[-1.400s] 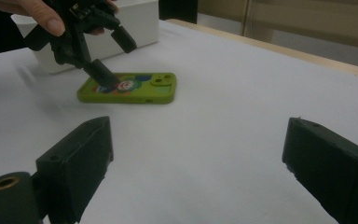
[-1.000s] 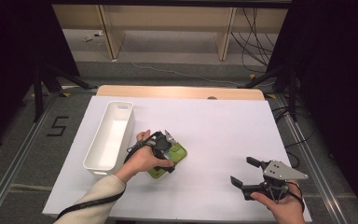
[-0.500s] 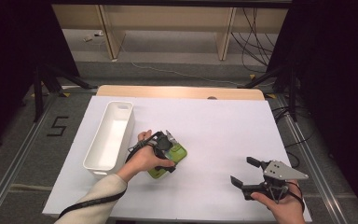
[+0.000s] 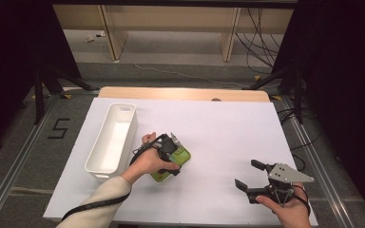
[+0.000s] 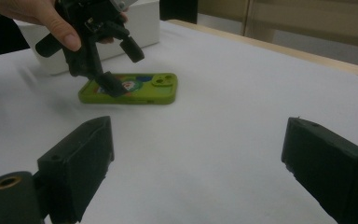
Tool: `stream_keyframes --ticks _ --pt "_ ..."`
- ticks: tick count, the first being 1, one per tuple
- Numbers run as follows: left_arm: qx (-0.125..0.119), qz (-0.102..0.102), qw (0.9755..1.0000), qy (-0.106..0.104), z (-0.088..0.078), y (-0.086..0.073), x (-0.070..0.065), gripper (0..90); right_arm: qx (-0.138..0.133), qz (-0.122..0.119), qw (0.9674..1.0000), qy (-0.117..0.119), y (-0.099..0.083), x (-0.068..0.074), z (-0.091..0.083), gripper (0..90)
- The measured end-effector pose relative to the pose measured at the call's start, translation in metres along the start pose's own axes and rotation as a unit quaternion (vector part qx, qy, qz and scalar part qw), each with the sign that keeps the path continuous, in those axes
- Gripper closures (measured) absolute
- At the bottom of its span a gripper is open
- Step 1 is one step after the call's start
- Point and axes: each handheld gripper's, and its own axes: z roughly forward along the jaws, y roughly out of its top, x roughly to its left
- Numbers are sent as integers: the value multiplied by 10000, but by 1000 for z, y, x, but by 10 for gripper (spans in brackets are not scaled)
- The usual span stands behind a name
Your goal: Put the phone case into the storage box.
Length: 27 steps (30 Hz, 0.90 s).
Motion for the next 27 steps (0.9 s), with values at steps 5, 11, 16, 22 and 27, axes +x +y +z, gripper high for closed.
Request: stream_keyframes --ticks 5,11,16,22,27 --pt "59 23 10000 21 2 1 0 35 -7 -9 10000 -3 0 0 0 105" --pt "167 34 9998 36 6 0 0 35 0 -9 10000 4 0 0 0 106" --pt "220 11 9997 44 9 0 0 35 -8 -12 10000 0 0 0 0 106" --pt "244 31 9997 61 11 1 1 35 6 -10 10000 -5 0 0 0 106" --pt "273 50 9996 102 11 1 1 37 5 -13 10000 -4 0 0 0 106"
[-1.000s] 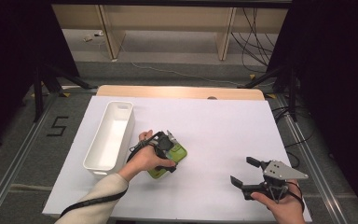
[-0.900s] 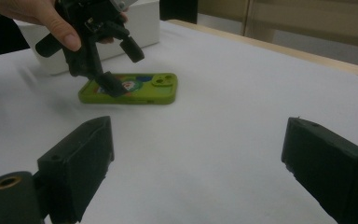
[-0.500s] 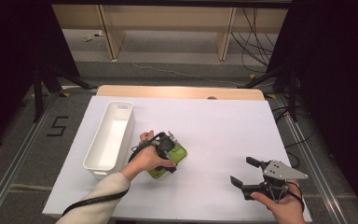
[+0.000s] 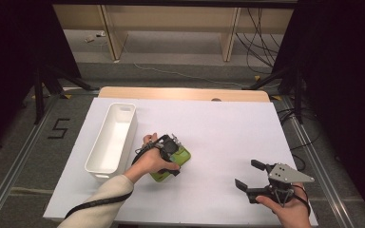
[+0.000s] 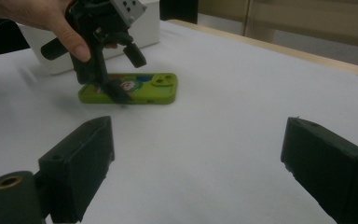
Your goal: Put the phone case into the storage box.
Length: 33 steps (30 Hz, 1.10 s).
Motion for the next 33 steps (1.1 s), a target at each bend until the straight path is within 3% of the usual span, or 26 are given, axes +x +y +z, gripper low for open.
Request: stream_keyframes --ticks 33 --pt "242 -84 9996 -90 2 2 0 72 17 12 10000 38 -1 0 1 106"
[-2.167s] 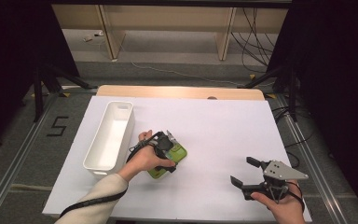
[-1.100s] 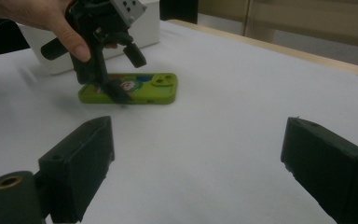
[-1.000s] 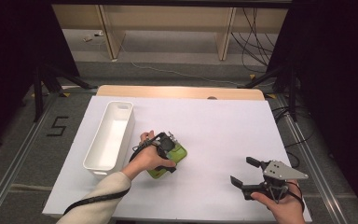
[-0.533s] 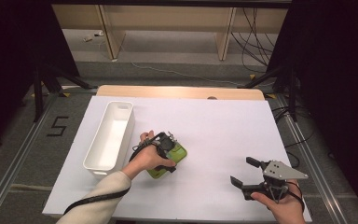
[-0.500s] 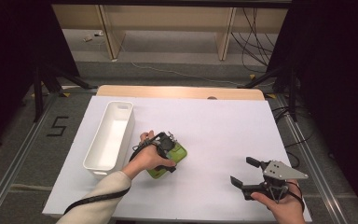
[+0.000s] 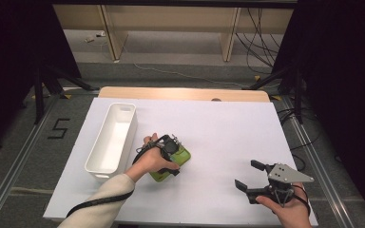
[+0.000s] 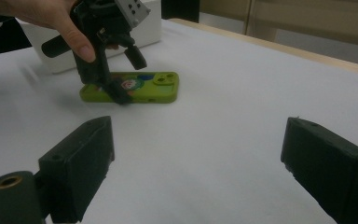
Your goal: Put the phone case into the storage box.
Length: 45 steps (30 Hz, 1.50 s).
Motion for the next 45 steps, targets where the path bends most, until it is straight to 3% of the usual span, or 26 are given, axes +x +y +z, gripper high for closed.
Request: stream_keyframes --ticks 22,45 --pt "192 -148 9996 -168 -1 4 1 142 11 -2 10000 15 0 0 0 107" --pt "275 -246 9989 -274 0 5 4 146 30 -16 10000 28 -1 0 0 111"
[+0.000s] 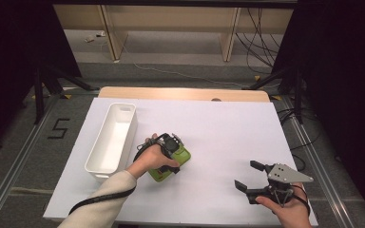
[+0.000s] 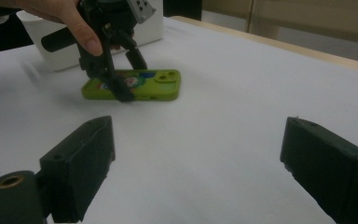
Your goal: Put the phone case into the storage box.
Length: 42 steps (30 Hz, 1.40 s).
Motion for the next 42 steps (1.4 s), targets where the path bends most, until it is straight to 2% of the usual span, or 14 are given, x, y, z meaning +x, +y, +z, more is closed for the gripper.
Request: stream_keyframes --ticks 42 --pt "23 -78 10000 -58 0 0 2 156 6 -3 10000 8 0 0 0 115"
